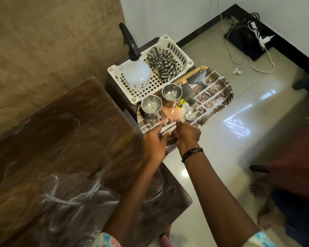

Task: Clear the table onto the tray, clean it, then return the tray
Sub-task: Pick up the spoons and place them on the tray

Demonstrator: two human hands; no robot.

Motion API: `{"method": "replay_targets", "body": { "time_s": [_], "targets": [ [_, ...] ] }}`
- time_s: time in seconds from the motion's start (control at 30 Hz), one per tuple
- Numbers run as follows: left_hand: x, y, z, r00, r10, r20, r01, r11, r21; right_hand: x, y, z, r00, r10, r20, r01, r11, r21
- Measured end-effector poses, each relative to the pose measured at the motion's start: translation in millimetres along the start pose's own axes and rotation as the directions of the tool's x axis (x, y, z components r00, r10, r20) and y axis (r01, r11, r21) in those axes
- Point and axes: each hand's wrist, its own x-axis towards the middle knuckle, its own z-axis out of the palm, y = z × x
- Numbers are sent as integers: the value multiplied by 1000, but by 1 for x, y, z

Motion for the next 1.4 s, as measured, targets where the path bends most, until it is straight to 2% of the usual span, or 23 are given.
{"method": "replay_targets", "body": {
  "time_s": [0.1, 0.17, 0.33, 0.43, 0.53, 0.7, 0.77, 0.9, 1.2, 1.33, 1.4],
  "targets": [
    [6, -4, -1, 996, 88, -9, -83, 961, 264, 4, 7, 8, 1000, -2, -7, 2, 1000, -3],
    [9, -8, -2, 993, 115, -6, -105, 921, 374, 7, 10, 10, 1000, -28, 14, 29, 998, -50],
    [15, -7, -3, 984, 171, -54, -132, 897, 422, 12, 8, 1, 985, -36, 171, 61, 988, -141],
    [20, -8, -5, 982, 182, -54, -139, 882, 450, 16, 0, -5, 955, -59, 289, 147, 944, -294],
    [19, -10, -3, 981, 191, -14, -157, 841, 519, 18, -5, -7, 945, -112, 308, 235, 887, -398],
    [19, -11, 2, 977, 211, 10, -169, 752, 637, 22, -5, -9, 934, -159, 318, 280, 882, -379],
    [21, -10, 2, 978, 208, 24, -173, 742, 647, 24, -5, -10, 923, -184, 339, 322, 852, -412],
    [21, -11, 0, 980, 201, 6, -166, 791, 588, 28, -7, -11, 898, -224, 378, 396, 785, -477],
    [16, -15, -1, 966, 257, -15, -207, 808, 552, 28, -3, -13, 865, -293, 407, 472, 753, -458],
    [8, -22, -5, 958, 286, -7, -244, 828, 506, 24, -3, -17, 835, -359, 417, 544, 645, -537],
    [1, -25, -9, 955, 296, -33, -246, 848, 469, 21, 0, -21, 827, -390, 404, 560, 631, -538]
  ]
}}
